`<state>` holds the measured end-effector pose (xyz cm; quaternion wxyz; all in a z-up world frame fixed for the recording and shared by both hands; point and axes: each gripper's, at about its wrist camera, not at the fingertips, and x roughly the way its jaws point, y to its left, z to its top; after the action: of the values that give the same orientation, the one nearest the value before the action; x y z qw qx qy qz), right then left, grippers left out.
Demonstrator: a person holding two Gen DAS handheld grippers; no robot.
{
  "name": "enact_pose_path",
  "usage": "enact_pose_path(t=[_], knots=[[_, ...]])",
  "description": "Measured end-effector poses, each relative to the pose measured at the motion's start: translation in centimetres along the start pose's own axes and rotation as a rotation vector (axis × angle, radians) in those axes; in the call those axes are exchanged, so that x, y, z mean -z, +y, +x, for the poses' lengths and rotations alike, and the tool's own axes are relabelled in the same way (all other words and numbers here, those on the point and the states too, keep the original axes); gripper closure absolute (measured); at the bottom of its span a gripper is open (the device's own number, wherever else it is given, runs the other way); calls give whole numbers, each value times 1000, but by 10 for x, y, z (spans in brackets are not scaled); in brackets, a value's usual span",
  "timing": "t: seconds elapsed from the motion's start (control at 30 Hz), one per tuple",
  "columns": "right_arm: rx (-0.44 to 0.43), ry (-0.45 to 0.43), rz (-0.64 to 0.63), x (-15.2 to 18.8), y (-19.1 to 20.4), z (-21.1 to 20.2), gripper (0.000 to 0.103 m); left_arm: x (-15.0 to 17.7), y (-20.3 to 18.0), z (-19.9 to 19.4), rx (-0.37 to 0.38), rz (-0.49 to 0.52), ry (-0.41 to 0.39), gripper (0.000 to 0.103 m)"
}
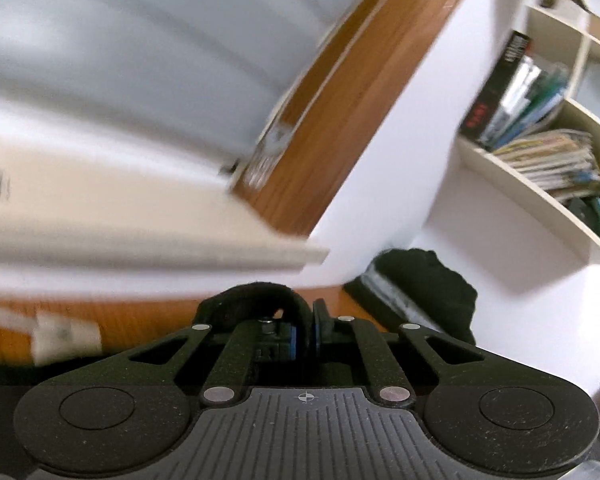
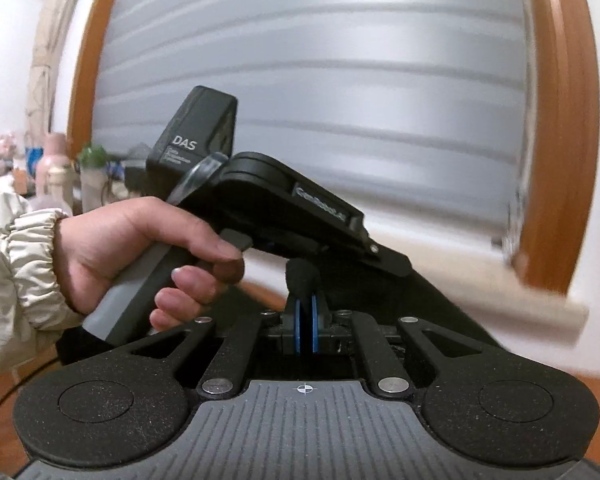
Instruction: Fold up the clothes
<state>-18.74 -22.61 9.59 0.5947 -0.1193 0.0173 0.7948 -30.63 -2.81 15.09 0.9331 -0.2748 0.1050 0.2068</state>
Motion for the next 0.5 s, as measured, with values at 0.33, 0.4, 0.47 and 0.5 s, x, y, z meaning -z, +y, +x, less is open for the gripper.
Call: enact_pose_path(t=[0.33, 0.4, 0.47, 0.5], knots=[[-55, -221, -61, -142, 22, 10, 97, -127, -58, -99, -98, 195, -89, 97], [-83, -242, -63, -157, 34, 14, 97, -136, -63, -124, -132, 220, -105, 97], [-113, -256, -65, -167, 47, 19, 97, -136, -62, -145, -158, 224, -117, 97], [-129, -259, -67, -168, 54, 22, 97, -134, -58, -155, -169, 218, -121, 97]])
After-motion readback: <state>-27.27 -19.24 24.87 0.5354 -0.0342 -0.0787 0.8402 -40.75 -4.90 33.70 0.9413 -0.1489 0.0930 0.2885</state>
